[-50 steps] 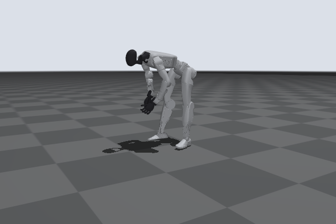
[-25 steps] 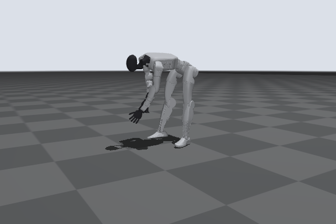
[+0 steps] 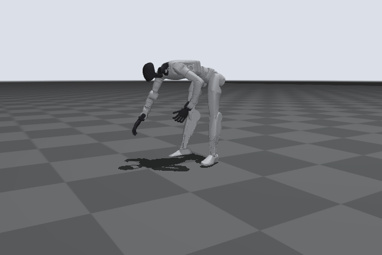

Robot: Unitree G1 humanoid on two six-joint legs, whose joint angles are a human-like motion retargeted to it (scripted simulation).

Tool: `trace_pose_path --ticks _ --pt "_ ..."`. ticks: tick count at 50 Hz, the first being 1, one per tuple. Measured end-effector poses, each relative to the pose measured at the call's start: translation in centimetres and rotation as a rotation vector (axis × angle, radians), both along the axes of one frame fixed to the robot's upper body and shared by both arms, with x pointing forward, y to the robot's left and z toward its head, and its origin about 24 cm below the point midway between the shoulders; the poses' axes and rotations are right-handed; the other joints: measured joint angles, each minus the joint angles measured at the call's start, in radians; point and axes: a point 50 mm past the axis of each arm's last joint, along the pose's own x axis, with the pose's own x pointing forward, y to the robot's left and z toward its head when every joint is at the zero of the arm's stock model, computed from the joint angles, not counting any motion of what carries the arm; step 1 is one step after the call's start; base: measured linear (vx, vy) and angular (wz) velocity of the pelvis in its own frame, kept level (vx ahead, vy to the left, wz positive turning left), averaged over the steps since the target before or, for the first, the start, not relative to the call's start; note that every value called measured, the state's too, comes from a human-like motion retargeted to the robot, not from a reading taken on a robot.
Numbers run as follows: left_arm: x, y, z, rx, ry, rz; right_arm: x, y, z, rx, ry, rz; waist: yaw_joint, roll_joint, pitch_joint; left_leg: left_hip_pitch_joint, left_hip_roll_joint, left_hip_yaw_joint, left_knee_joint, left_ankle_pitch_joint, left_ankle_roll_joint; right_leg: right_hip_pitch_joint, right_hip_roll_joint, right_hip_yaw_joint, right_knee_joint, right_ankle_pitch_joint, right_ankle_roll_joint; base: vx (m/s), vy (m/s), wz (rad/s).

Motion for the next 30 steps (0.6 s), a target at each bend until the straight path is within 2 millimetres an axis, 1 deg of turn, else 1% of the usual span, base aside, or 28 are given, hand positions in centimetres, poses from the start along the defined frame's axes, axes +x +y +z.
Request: trace_pose_path --ticks 2,4,5,7,10,12,13,15,17,19,20,23,25,27,28,30 --pt "-0.1 1.5 -0.3 -0.013 -0.016 0.059 0.7 2.6 0.2 -0.062 0.037 0.069 0.027 -0.001 0.000 -0.022 0.007 0.017 0.000 0.006 0.000 -0.032 0.004 -0.007 0.015 -0.002 0.000 -0.03 -0.06 0.10" --pt "-0.1 3.1 -0.8 -0.089 0.008 0.129 1.9 5.7 -0.9 -0.157 0.101 0.121 0.034 0.003 0.000 -0.026 0.002 0.005 0.000 -0.002 0.000 -0.028 0.002 0.001 0.000 0.000 0.000 0.11 -0.02 0.23" --pt "-0.2 3.8 -1.1 -0.112 0.016 0.161 2.5 7.5 -1.8 -0.209 0.132 0.154 0.037 0.002 0.000 -0.029 0.002 0.006 0.000 -0.003 0.000 -0.031 0.003 0.002 0.000 -0.001 0.000 0.08 -0.02 0.12" --pt "-0.3 5.1 -1.8 -0.141 0.036 0.218 3.6 11.3 -4.1 -0.323 0.189 0.226 0.036 -0.003 0.000 -0.029 0.002 0.009 0.000 -0.006 0.000 -0.033 0.002 0.006 0.000 -0.003 0.000 0.07 -0.01 0.05" --pt "-0.4 6.6 -3.1 -0.159 0.079 0.284 4.4 16.5 -8.1 -0.475 0.244 0.340 0.028 -0.011 0.000 -0.022 0.001 0.012 0.000 -0.011 0.000 -0.028 0.001 0.011 0.000 -0.006 0.000 0.07 0.00 -0.01" --pt "-0.4 7.4 -3.8 -0.154 0.114 0.315 4.4 18.7 -10.2 -0.530 0.259 0.415 0.020 -0.015 0.000 -0.014 0.001 0.013 0.000 -0.014 0.000 -0.020 0.000 0.012 0.000 -0.009 0.000 0.06 0.01 -0.10" --pt "-0.4 7.8 -4.2 -0.148 0.130 0.330 4.3 19.4 -11.1 -0.542 0.262 0.448 0.016 -0.017 0.000 -0.009 0.001 0.013 0.000 -0.015 0.000 -0.016 0.000 0.013 0.000 -0.010 0.000 0.06 0.02 -0.12" --pt "-0.4 8.7 -4.8 -0.132 0.158 0.360 4.3 19.8 -12.4 -0.540 0.262 0.494 0.004 -0.021 0.000 0.001 0.001 0.012 0.000 -0.017 0.000 -0.005 -0.001 0.012 0.000 -0.011 0.000 0.03 0.01 -0.07" --pt "-0.3 9.5 -5.2 -0.110 0.173 0.393 4.4 18.7 -12.9 -0.508 0.253 0.493 -0.010 -0.026 0.000 0.010 0.002 0.008 0.000 -0.018 0.000 0.006 -0.001 0.010 0.000 -0.013 0.000 0.00 0.00 0.00" --pt "-0.3 10.4 -5.4 -0.086 0.177 0.430 4.7 16.4 -12.8 -0.461 0.236 0.441 -0.027 -0.032 0.000 0.017 0.003 0.002 0.000 -0.018 0.000 0.017 -0.001 0.006 0.000 -0.016 0.000 0.00 0.00 0.00" --pt "-0.2 10.8 -5.4 -0.075 0.177 0.449 4.8 14.9 -12.6 -0.435 0.226 0.402 -0.036 -0.036 0.000 0.020 0.004 -0.001 0.000 -0.017 0.000 0.022 0.000 0.003 0.000 -0.018 0.000 0.00 0.00 0.00" --pt "0.1 11.6 -4.9 -0.060 0.159 0.506 4.9 9.0 -11.4 -0.323 0.186 0.218 -0.062 -0.042 0.000 0.023 0.003 -0.010 0.000 -0.014 0.000 0.033 -0.001 -0.005 0.000 -0.022 0.000 0.00 0.02 -0.01" --pt "0.5 11.7 -4.4 -0.068 0.142 0.530 4.5 5.1 -10.4 -0.193 0.161 0.108 -0.081 -0.057 0.000 0.025 -0.001 -0.011 0.000 -0.012 0.000 0.038 -0.004 -0.004 0.000 -0.022 0.000 -0.01 0.08 -0.02" --pt "0.8 12.1 -3.4 -0.049 0.097 0.565 4.1 2.7 -9.2 -0.048 0.155 0.069 -0.108 -0.089 0.000 0.021 -0.004 -0.015 0.000 -0.016 0.000 0.036 -0.012 0.002 0.000 -0.024 0.000 0.03 0.08 0.03" --pt "1.0 12.0 -2.9 -0.060 0.077 0.571 3.6 1.3 -8.5 0.016 0.141 0.037 -0.115 -0.093 0.000 0.018 -0.006 -0.015 0.000 -0.016 0.000 0.034 -0.015 0.003 0.000 -0.024 0.000 0.02 0.07 0.08" --pt "1.3 11.3 -1.9 -0.094 0.041 0.562 2.6 -0.9 -7.0 0.115 0.108 -0.006 -0.122 -0.096 0.000 0.011 -0.010 -0.017 0.000 -0.016 0.000 0.028 -0.020 0.003 0.000 -0.022 0.000 0.01 0.06 0.12"
